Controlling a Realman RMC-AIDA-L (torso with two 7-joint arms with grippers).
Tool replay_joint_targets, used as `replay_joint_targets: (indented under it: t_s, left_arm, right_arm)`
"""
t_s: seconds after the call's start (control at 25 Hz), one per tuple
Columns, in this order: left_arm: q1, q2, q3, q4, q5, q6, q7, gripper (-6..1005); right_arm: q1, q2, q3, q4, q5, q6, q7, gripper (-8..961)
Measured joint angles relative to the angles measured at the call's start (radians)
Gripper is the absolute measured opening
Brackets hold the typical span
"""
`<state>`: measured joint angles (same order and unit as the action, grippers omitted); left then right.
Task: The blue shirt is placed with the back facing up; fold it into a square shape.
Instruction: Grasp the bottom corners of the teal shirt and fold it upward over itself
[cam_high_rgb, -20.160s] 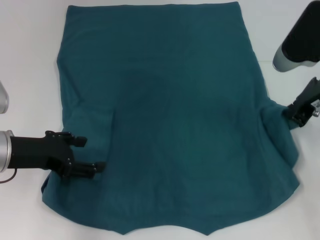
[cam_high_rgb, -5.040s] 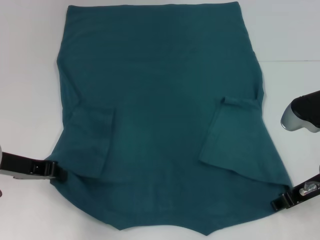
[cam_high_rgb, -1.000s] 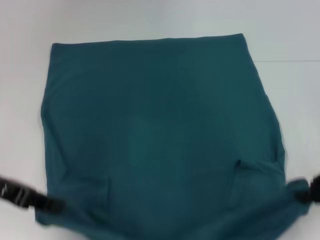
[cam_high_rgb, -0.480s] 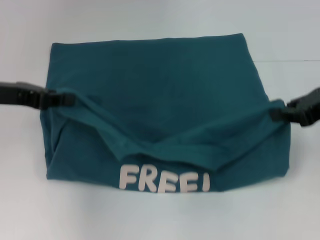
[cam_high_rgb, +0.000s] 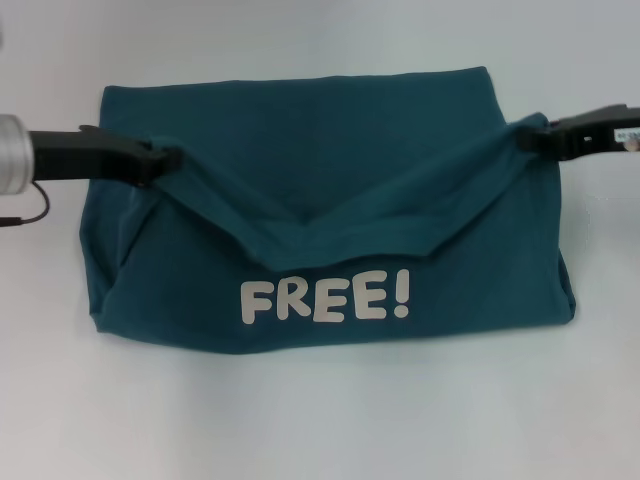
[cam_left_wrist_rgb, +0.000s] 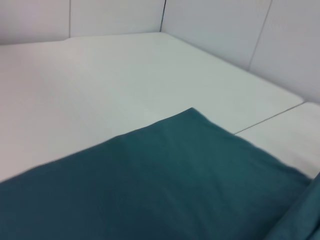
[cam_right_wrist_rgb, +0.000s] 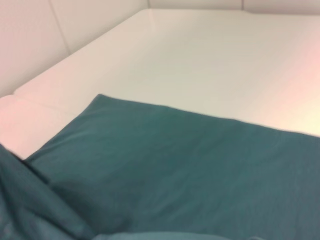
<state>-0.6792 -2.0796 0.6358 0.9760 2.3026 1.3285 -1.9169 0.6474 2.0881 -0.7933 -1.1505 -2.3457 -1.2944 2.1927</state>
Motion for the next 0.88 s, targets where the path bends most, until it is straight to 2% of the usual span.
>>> replay_joint_targets:
  t_s: [0.2,0.6,0.76,0.88]
  left_arm:
    - [-0.019,-0.003,0.078,-0.048,0.0,-0.132,0.023,22]
    - [-0.063,0.007,0.141,-0.13,0.028,-0.326,0.028,21]
    - [-0.075,0.011,0.157,-0.159,0.03,-0.39,0.037,21]
    - [-0.076,0.006,0.167,-0.182,0.03,-0.447,0.065,23]
  right_arm:
    - [0.032,-0.001,-0.062,0.075,-0.002,0.16,0.002,58]
    - [0.092,-0.01,-0.114,0.277,-0.004,0.416,-0.013,58]
    - [0.101,-0.004,-0.155,0.323,-0.004,0.507,-0.028,57]
    - [0.104,-0.002,-0.2,0.352,-0.004,0.578,-0.026,57]
